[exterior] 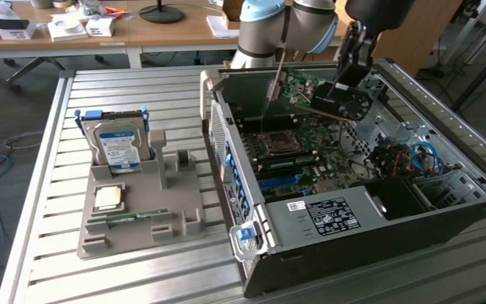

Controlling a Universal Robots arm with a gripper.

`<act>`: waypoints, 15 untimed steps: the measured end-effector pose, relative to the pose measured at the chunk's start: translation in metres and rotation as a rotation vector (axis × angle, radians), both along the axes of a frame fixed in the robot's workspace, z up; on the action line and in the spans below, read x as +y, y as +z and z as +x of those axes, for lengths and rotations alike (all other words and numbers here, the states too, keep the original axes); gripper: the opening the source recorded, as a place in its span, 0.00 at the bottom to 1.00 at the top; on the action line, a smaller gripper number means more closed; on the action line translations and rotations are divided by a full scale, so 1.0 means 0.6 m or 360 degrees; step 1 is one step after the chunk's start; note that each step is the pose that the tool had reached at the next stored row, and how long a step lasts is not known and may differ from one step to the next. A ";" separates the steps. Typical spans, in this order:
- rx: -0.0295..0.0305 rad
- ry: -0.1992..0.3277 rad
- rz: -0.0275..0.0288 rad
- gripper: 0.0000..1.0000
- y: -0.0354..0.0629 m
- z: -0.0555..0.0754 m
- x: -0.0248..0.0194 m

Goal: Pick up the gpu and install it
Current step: 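Insert the gpu into the slot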

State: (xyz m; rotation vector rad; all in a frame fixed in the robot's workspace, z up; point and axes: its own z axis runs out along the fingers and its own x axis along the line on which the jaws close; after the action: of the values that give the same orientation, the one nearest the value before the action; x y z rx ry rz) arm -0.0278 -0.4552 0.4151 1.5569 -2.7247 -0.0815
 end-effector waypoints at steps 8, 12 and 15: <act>-0.00001 0.0231 0.00000 0.26 -0.002 0.000 0.0000; 0.00000 0.0348 0.00000 0.26 -0.003 0.000 0.0000; 0.00000 0.0434 0.00000 0.26 -0.004 0.000 0.0000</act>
State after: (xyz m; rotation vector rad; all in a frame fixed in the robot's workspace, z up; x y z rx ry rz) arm -0.0278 -0.4551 0.4128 1.9082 -2.4825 -0.0801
